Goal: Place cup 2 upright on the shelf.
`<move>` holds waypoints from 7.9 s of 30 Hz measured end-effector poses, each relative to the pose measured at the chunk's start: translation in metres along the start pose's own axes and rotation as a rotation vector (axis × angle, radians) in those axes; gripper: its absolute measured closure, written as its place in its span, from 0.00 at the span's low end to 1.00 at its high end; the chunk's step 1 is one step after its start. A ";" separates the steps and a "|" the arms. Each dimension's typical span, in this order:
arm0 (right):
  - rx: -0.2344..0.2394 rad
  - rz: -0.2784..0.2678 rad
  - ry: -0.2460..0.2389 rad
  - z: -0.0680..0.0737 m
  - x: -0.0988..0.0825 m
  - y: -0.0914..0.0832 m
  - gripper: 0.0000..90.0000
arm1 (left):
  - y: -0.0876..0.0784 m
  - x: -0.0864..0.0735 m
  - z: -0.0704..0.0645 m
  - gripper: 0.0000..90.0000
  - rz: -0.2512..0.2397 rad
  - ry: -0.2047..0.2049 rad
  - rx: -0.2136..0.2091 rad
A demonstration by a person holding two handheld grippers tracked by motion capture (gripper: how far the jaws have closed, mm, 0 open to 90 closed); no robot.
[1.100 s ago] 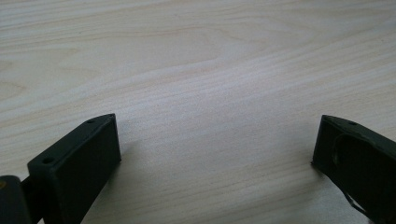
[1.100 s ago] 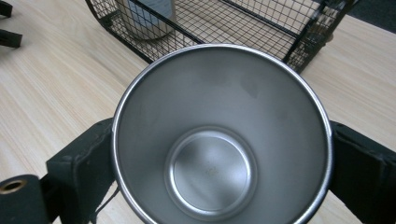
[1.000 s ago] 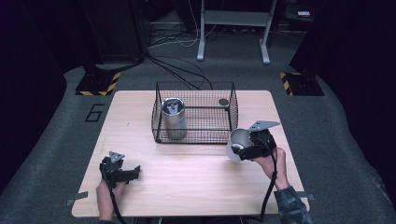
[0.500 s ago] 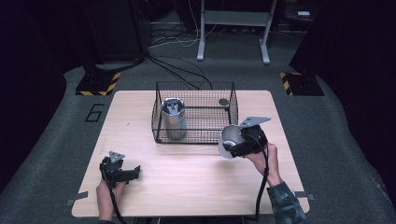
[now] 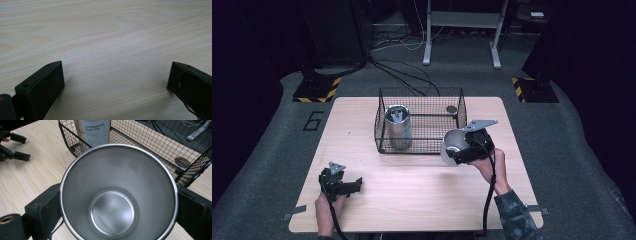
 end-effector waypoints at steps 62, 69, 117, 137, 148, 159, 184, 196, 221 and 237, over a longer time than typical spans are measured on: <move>-0.014 -0.008 -0.021 -0.027 0.080 0.026 0.06 | 0.000 0.000 0.000 0.00 0.001 0.001 0.000; -0.028 -0.007 -0.031 -0.032 0.087 0.035 0.06 | 0.000 0.000 0.000 0.00 0.000 0.000 0.000; -0.070 0.160 -0.002 -0.052 0.094 0.128 0.06 | 0.000 0.000 0.000 0.00 -0.001 0.000 0.001; -0.060 0.223 0.038 -0.055 0.081 0.156 0.06 | 0.000 0.000 0.000 0.01 0.000 0.001 0.001; -0.057 0.265 0.068 -0.055 0.068 0.174 0.06 | 0.000 0.000 0.000 0.00 0.000 0.002 0.002; -0.046 0.299 0.076 -0.052 0.063 0.184 0.06 | 0.000 0.000 0.000 0.00 0.002 0.003 -0.001; -0.019 0.348 0.102 -0.052 0.057 0.187 0.05 | 0.000 0.000 0.000 0.01 0.002 0.004 0.000; -0.011 0.276 0.102 -0.045 0.070 0.166 0.00 | 0.000 0.000 0.000 0.00 0.002 0.003 0.000; 0.039 0.059 -0.063 0.013 0.058 0.071 0.01 | 0.000 0.000 0.000 0.00 0.001 0.001 -0.001; -0.017 0.018 -0.017 0.007 -0.004 0.015 0.01 | -0.001 0.000 0.001 0.00 0.010 0.012 -0.002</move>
Point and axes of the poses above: each handheld gripper's, and its own axes: y roughly forward along the jaws, x roughly out of its top, z roughly to its left, the point moved 2 cm from there along y, roughly forward along the jaws, and after that the axes turned 6 degrees about -z, right-handed, at the moved point
